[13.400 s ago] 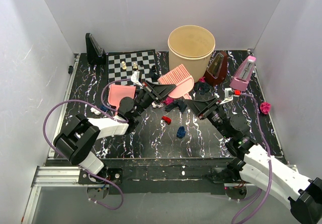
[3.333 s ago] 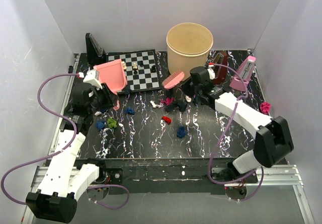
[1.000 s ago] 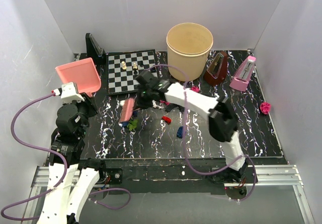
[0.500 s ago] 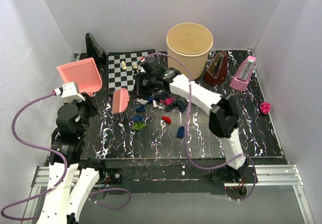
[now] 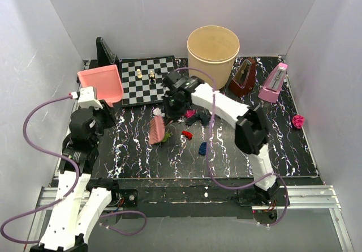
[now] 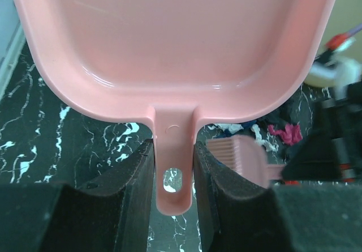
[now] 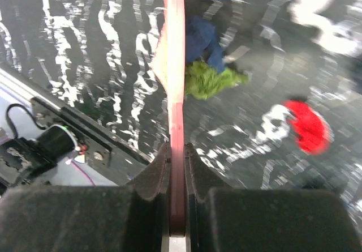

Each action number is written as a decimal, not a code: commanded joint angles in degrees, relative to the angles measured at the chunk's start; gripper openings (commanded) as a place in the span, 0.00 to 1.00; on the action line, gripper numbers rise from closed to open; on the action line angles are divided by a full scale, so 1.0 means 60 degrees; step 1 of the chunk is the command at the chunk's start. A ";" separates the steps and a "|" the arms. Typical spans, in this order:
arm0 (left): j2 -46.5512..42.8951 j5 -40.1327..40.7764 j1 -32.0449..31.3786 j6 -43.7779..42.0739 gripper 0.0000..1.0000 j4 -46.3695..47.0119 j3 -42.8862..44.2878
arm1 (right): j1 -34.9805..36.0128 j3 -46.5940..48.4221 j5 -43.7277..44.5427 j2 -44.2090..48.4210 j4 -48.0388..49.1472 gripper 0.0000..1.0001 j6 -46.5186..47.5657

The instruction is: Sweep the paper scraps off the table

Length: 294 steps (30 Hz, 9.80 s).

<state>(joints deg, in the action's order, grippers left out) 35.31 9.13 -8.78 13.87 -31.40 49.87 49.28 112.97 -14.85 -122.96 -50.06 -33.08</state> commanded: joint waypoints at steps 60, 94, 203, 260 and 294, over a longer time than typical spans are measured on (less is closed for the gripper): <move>0.1220 -0.2912 0.0056 -0.0099 0.15 -0.0202 0.0170 | -0.2002 -0.0956 0.1905 0.1593 -0.0723 0.01 -0.0948; 0.1980 -0.4363 -0.0061 0.0281 0.12 0.0047 0.0244 | -0.5749 -0.4501 1.4398 0.5317 -0.6861 0.01 -0.2984; 0.4676 -0.4744 -0.0163 -0.0085 0.10 -0.0670 0.0551 | 0.0253 -0.3681 0.0396 0.6490 -0.3696 0.01 0.5996; 0.6726 -0.2843 -0.1698 -0.0085 0.07 -0.1929 0.1005 | -0.2249 -0.1335 -0.0715 0.3688 -0.0786 0.01 0.5163; 0.4431 0.0282 -0.4015 0.2625 0.86 0.0352 -0.1570 | -0.4214 -0.5204 -0.2724 0.7572 0.2337 0.01 0.3712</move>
<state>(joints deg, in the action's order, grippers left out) 68.97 9.28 -31.77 27.11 -34.85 46.00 24.14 82.72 -28.67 -79.79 -40.51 -9.61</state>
